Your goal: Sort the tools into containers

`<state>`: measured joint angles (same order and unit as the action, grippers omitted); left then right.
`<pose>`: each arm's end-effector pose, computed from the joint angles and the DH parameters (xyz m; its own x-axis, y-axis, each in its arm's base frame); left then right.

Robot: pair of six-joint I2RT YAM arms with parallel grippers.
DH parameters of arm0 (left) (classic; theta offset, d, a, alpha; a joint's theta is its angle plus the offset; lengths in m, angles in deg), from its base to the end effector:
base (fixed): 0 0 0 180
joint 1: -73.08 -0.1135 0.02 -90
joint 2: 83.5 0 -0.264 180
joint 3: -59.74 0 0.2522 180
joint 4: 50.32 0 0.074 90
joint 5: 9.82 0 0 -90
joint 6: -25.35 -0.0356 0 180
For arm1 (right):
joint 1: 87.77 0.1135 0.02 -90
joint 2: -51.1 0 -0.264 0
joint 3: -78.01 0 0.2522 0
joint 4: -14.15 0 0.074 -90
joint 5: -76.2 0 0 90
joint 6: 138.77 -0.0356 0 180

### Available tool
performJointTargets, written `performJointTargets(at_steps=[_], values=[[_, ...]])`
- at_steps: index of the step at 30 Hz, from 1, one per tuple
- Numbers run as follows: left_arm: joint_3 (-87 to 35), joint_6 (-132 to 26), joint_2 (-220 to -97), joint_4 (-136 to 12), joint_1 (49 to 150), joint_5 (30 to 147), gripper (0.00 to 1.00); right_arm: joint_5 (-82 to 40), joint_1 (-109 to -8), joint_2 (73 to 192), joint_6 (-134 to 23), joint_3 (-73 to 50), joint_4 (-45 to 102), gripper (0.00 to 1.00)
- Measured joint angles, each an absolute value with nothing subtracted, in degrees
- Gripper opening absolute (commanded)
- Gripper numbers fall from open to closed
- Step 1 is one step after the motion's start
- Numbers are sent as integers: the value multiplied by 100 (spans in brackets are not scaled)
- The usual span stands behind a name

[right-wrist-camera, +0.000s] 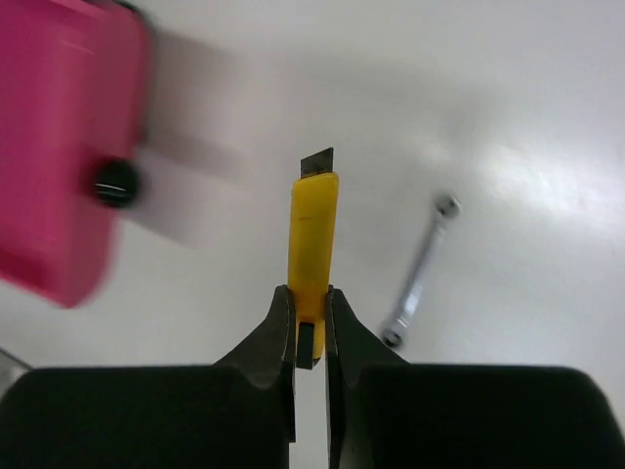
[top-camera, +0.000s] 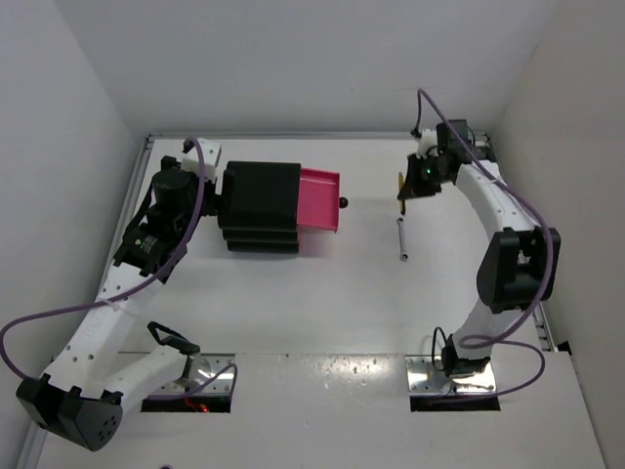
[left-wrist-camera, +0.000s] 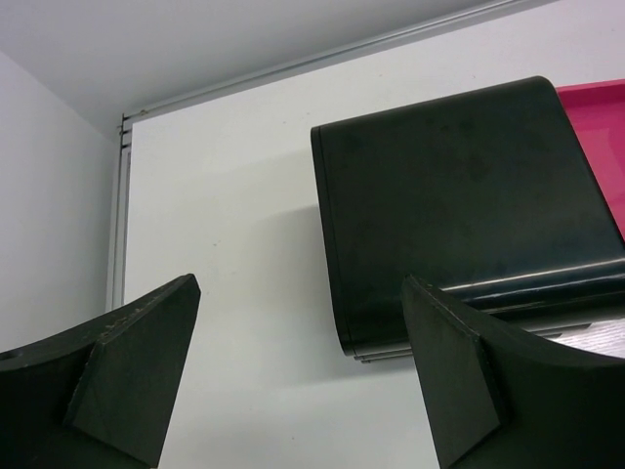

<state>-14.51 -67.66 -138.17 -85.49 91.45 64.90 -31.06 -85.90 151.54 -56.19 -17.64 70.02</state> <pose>0.2016 -0.0571 0.3843 -0.2514 0.1369 -0.9582 0.0764 0.9897 0.1213 0.3715 0.0227 0.2579 -0.8868 0.0944 -0.4525 -0.0625 0.9454 0.3198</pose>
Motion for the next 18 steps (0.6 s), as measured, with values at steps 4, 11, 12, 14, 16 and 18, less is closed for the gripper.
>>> performJointTargets(at_steps=[4,11,12,14,16,18], values=[[-1453,-6777,-13859,-8576,9145,6592,100,-3797,-8048,14992,-5883,-2756,6893,0],[-1481,-6731,-14047,-8750,9134,6649,100,-4310,-7073,15674,-6065,-3704,6895,0],[-1488,-6718,-14062,-8761,9134,6649,100,-4347,-6966,15878,-6082,-3842,6903,0],[-1529,-6702,-14119,-8768,9132,6636,100,-4380,-6774,16256,-6102,-4059,6917,0],[-1623,-6689,-14235,-8759,9129,6610,100,-4376,-6625,16568,-6113,-4216,6932,0],[-1700,-6674,-14353,-8748,9129,6573,100,-4367,-6501,16804,-6130,-4303,6971,0]])
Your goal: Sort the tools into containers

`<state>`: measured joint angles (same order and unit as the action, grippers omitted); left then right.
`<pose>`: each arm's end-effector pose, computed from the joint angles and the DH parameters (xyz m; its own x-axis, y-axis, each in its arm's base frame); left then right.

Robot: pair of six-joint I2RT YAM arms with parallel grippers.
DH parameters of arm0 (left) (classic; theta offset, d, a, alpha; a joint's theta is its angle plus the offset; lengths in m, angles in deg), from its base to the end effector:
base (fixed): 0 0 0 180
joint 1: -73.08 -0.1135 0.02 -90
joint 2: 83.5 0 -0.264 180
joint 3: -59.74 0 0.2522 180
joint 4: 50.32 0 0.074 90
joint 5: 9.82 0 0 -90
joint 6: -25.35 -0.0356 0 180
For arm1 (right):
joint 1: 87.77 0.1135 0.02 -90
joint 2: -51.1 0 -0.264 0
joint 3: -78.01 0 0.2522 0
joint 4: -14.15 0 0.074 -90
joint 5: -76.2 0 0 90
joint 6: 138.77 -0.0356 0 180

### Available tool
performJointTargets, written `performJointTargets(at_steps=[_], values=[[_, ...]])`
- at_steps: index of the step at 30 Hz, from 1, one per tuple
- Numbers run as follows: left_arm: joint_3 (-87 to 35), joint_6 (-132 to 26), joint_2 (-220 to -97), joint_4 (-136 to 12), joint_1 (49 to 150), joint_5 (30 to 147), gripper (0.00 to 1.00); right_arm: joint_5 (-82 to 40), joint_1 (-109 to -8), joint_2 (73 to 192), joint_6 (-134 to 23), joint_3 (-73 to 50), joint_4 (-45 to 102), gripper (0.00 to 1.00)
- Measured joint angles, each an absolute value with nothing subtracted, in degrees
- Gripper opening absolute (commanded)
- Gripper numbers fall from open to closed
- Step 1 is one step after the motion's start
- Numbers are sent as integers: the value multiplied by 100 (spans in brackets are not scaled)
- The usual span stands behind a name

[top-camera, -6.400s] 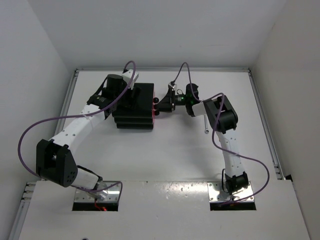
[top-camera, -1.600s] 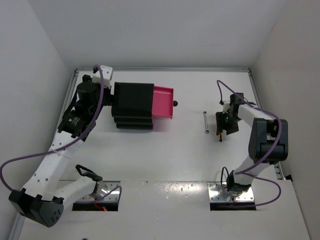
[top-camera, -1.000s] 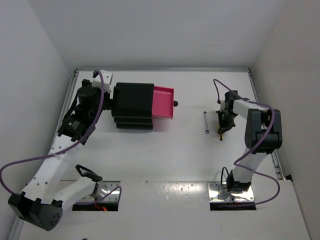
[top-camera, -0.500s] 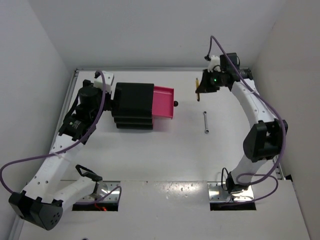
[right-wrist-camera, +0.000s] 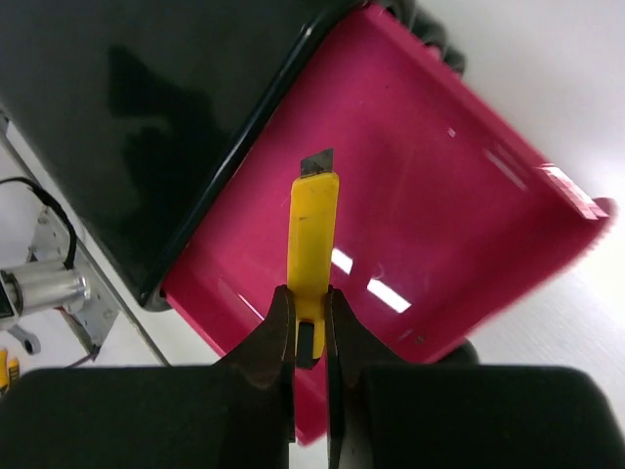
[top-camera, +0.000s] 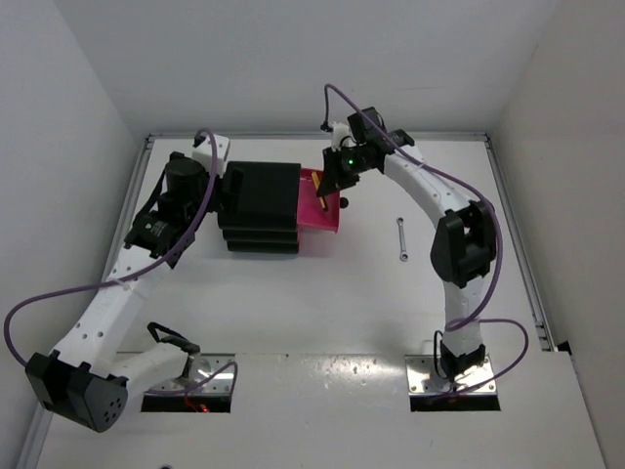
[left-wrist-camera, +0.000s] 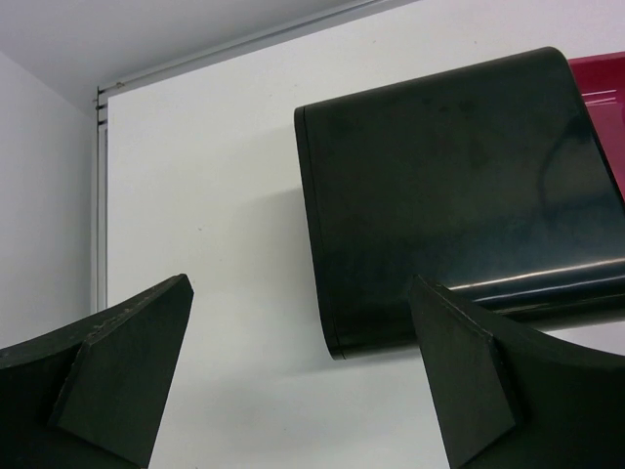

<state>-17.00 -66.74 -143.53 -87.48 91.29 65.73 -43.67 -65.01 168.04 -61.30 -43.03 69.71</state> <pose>0.2225 -0.0638 0.3768 -0.3287 0.1453 -0.9332 0.0926 0.9883 0.1213 0.4141 0.1930 0.2849 -0.8390 -0.1480 -0.5237 -0.4503 0.7291 0.5154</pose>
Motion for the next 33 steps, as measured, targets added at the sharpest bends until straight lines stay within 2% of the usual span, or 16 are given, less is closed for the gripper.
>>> performJointTargets(at_steps=[4,5,7,8,9,10,17,18,21,24,28,33], values=[[-1717,-6621,-14458,-8755,9127,6511,100,-4356,-6363,17016,-6167,-4327,7063,0],[-1717,-6608,-14462,-8761,9125,6509,100,-4356,-6357,17053,-6172,-4343,7067,10],[-1717,-6589,-14466,-8755,9123,6485,100,-4310,-6350,17102,-6196,-4391,7091,22],[-1717,-6584,-14469,-8757,9123,6472,100,-4280,-6350,17115,-6202,-4415,7105,42],[-1717,-6584,-14479,-8757,9123,6468,100,-4253,-6350,17119,-6233,-4437,7122,49],[-1719,-6582,-14493,-8753,9123,6468,100,-4229,-6350,17119,-6242,-4458,7142,53],[-1724,-6567,-14665,-8755,9105,6559,100,-4413,-6352,17042,-6231,-4566,7129,55],[-1730,-6567,-14691,-8757,9105,6581,100,-4483,-6374,16986,-6231,-4566,7129,52],[-1787,-6567,-14809,-8753,9103,6726,100,-4717,-6457,16660,-6242,-4500,7041,49],[-1805,-6571,-14932,-8707,9101,7008,100,-5112,-6805,15954,-6312,-3967,6672,49],[-1829,-6589,-15179,-8667,9101,7303,93,-5939,-7731,15217,-6414,-3239,6265,49],[-2041,-6608,-15660,-8650,9105,7480,86,-6760,-8391,15180,-6917,-1774,5349,49]])
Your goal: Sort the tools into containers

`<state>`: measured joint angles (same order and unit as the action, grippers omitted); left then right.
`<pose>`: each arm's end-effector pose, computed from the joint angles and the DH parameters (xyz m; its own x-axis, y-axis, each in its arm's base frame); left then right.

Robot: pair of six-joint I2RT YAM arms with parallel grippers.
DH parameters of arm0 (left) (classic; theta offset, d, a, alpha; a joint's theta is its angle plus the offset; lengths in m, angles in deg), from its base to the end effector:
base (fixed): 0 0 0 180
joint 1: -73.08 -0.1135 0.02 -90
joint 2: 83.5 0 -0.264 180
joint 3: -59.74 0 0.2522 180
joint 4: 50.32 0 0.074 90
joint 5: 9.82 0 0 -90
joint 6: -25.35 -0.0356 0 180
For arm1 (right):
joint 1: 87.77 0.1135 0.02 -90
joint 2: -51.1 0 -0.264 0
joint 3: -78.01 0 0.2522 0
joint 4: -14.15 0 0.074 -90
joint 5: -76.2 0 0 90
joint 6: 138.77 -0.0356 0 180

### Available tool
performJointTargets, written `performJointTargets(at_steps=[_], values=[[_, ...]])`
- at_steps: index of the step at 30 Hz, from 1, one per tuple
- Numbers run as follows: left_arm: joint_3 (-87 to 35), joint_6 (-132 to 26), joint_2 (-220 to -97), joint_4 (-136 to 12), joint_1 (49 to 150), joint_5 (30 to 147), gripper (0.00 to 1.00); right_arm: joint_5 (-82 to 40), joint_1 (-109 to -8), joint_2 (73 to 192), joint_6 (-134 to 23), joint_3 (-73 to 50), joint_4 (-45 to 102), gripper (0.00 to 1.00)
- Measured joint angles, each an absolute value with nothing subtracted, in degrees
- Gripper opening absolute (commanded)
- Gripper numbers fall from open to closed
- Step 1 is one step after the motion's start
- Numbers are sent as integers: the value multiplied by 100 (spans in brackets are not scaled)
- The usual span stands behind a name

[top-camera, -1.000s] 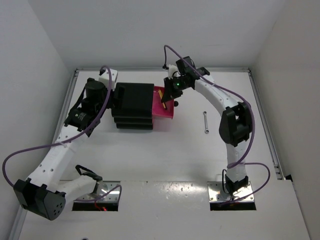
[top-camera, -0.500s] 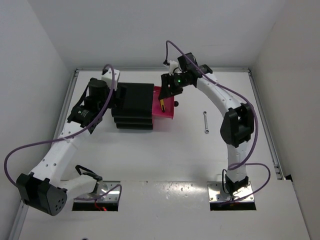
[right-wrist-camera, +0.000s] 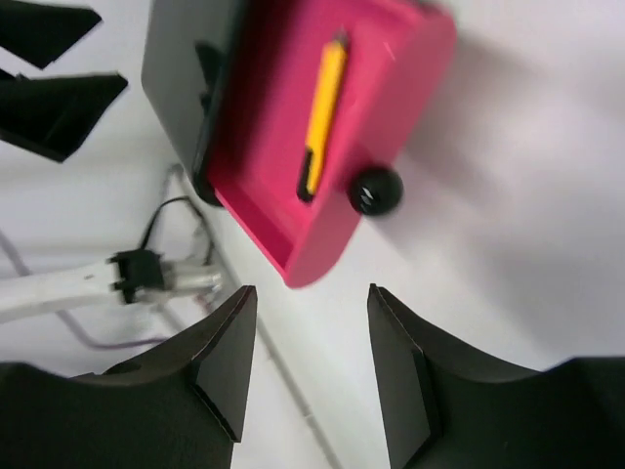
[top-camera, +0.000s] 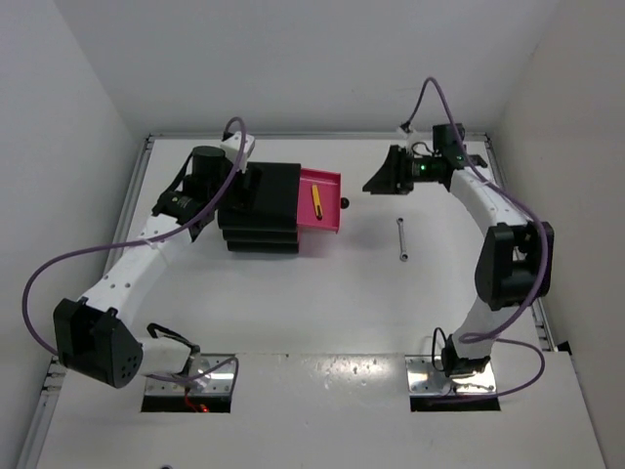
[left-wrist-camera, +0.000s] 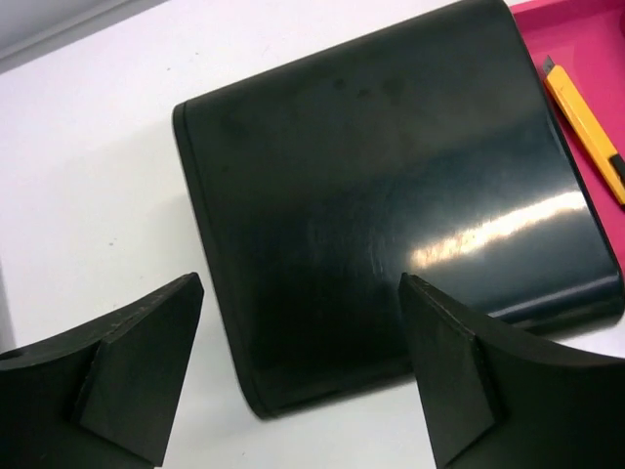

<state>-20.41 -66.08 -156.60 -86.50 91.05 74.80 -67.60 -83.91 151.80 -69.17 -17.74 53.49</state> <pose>0.2761 -0.0860 0.3438 -0.4572 0.1744 -0.8721 0.2407 0.9682 0.0674 0.3855 0.0548 0.2848 -0.8678 0.1478 -0.4745 -0.3346 0.5322 0.7777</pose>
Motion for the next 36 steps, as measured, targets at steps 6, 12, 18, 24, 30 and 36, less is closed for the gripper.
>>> performJointTargets(at_steps=[6,12,18,24,30,36], values=[[-2211,-6536,-16217,-8552,9116,7447,84,-7523,-8540,15679,-7780,-806,4604,51],[-2314,-6412,-16565,-8455,9116,7412,84,-8109,-8549,15906,-8530,-675,3542,51],[-2362,-6379,-16665,-8368,9116,7410,84,-8461,-8542,16358,-9000,-669,2891,51],[-2364,-6368,-16676,-8337,9116,7416,84,-8620,-8527,16907,-9343,-669,2495,52],[-2364,-6353,-16709,-8283,9116,7434,84,-8800,-8477,17084,-9640,-710,2106,53],[-2371,-6315,-16768,-8173,9116,7462,84,-8920,-8308,17176,-9730,-843,1942,53]])
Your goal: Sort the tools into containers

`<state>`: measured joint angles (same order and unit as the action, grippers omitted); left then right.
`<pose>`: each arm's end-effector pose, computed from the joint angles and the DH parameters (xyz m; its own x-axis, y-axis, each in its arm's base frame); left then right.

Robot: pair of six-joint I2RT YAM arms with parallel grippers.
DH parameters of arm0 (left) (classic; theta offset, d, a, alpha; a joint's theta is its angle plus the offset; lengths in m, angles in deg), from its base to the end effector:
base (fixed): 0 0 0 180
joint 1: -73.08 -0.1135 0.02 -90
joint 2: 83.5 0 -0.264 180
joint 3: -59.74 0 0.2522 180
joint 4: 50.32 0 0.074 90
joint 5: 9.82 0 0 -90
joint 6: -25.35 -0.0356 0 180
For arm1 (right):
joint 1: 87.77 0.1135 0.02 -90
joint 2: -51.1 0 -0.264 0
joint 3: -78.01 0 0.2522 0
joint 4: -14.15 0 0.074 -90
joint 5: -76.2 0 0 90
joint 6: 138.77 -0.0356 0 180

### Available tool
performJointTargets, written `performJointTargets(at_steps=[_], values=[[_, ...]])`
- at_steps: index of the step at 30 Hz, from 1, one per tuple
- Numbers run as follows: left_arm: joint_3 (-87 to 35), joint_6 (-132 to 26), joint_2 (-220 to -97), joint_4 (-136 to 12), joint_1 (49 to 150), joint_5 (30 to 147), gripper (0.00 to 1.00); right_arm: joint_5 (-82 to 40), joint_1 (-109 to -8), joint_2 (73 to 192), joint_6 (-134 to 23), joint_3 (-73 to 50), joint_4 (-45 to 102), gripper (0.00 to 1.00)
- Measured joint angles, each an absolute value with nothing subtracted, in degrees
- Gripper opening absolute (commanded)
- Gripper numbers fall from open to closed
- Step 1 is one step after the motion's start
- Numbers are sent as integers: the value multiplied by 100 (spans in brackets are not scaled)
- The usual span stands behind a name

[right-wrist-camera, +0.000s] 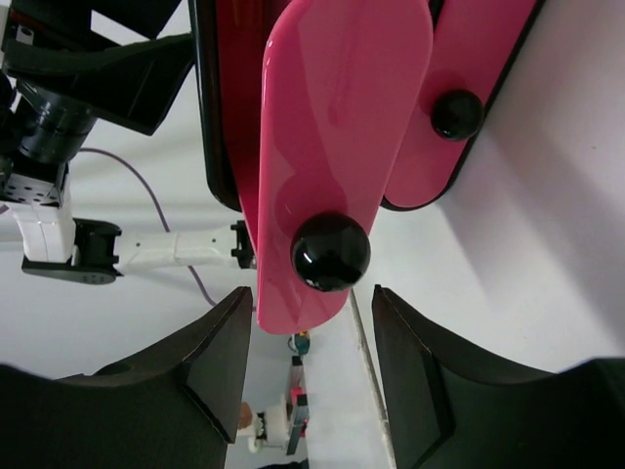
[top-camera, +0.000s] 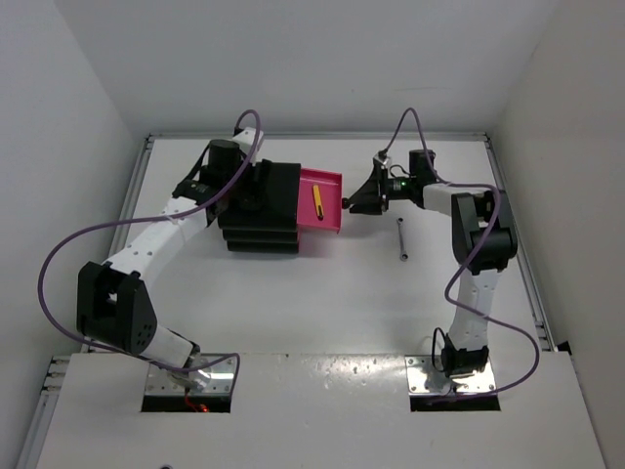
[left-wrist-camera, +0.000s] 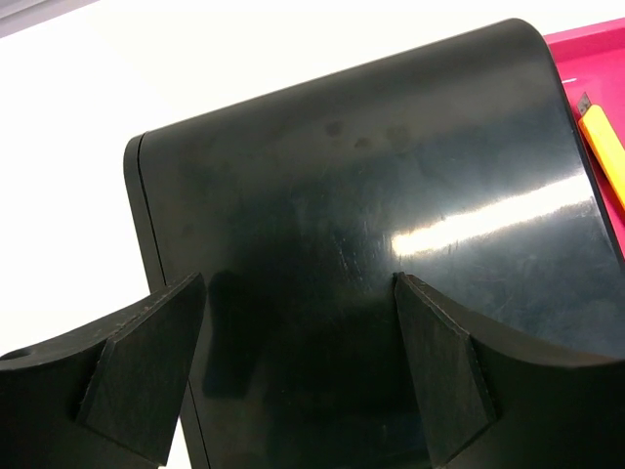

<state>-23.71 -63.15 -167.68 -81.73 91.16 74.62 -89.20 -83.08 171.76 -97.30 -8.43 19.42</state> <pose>0.3224 -0.1016 0.3147 -0.5116 0.1396 -0.8478 0.2176 0.9756 0.0294 0.4230 0.0693 0.1460 -0.9929 0.1081 -0.0499 -0.0316 0.1649 0.9858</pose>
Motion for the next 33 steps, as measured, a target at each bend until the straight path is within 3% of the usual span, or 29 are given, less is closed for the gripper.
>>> performJointTargets(at_steps=[7,12,33], values=[[-2371,-6305,-16783,-8147,9116,7469,84,-8959,-8096,17460,-9831,-1064,1892,46],[-2371,-6305,-16783,-8147,9116,7471,84,-8948,-8046,17539,-10023,-1143,1741,35],[-2371,-6305,-16790,-8132,9116,7556,84,-8708,-7183,17888,-10395,-2107,1588,35]])
